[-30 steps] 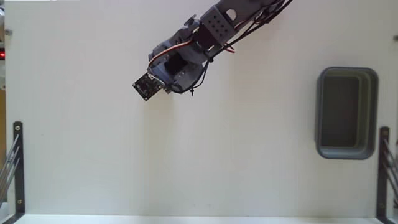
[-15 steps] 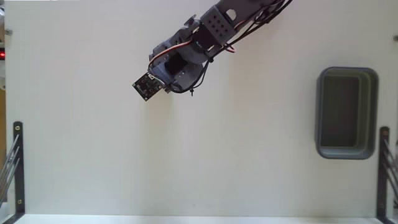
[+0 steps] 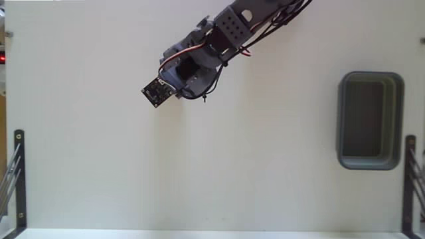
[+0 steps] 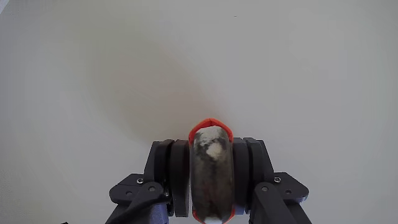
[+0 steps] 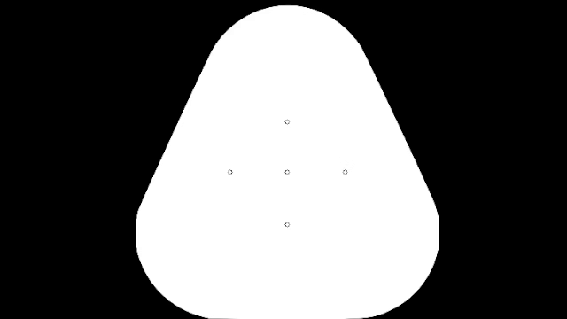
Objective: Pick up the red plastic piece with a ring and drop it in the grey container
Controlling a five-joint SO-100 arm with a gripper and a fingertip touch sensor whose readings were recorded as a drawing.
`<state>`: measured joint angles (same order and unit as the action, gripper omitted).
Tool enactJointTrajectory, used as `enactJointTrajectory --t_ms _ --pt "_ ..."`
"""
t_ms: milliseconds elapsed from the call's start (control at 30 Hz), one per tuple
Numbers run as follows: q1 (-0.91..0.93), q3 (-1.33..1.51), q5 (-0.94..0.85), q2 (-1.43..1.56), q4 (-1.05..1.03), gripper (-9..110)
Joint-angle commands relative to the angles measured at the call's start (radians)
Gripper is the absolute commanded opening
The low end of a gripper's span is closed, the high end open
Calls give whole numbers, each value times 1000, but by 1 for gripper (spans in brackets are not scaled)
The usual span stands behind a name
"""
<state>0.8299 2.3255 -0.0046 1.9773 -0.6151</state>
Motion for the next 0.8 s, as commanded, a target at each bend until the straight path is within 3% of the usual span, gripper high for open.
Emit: enactJointTrajectory --t_ms 0,767 --pt "19 6 5 15 5 37" --pt "19 6 5 15 5 30"
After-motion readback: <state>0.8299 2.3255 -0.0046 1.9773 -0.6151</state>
